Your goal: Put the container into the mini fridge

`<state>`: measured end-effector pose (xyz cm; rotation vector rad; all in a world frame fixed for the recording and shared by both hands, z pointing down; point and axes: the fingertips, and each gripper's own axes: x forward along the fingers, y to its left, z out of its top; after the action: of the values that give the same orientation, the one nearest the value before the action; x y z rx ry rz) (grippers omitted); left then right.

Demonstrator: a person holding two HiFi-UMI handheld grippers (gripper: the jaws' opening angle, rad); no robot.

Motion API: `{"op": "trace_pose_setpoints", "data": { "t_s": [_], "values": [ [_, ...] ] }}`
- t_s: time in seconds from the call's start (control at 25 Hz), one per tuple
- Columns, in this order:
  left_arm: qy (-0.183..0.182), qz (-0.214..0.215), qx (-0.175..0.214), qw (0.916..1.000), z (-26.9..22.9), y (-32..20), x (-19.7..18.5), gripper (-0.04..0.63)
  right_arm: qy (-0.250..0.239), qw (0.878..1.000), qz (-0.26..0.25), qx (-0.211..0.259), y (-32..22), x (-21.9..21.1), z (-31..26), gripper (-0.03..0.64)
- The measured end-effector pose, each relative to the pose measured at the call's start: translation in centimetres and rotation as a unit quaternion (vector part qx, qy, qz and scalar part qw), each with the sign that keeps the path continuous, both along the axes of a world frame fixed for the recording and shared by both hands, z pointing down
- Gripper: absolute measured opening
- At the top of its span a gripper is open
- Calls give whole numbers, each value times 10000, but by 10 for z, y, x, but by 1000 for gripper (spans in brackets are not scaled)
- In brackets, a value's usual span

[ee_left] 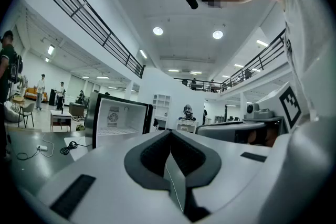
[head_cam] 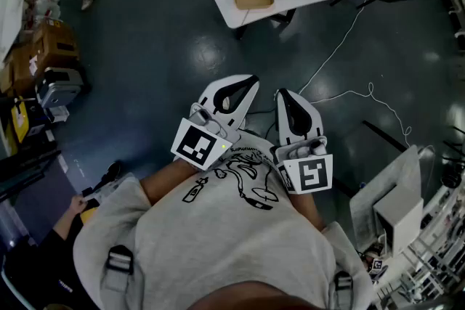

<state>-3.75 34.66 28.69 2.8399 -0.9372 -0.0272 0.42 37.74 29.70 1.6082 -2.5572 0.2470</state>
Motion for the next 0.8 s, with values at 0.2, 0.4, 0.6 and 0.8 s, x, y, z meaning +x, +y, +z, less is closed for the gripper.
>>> {"op": "trace_pose_setpoints", "data": {
  "t_s": [0.2, 0.4, 0.6, 0.8],
  "values": [
    [-2, 38, -24, 10000, 1, -6, -2, 15, 65, 10000, 2, 1, -6, -3, -1, 28],
    [31, 72, -51, 10000, -1, -18, -7, 15, -53, 9999, -90, 23, -18, -13, -4, 28],
    [45, 102, -75, 9999, -2, -37, -19, 15, -96, 9999, -83, 92, -35, -26, -10, 28],
    [85, 139, -93, 9998, -4, -59, -39, 15, -85, 9999, 41, 98, -58, -41, -13, 28]
  ]
}}
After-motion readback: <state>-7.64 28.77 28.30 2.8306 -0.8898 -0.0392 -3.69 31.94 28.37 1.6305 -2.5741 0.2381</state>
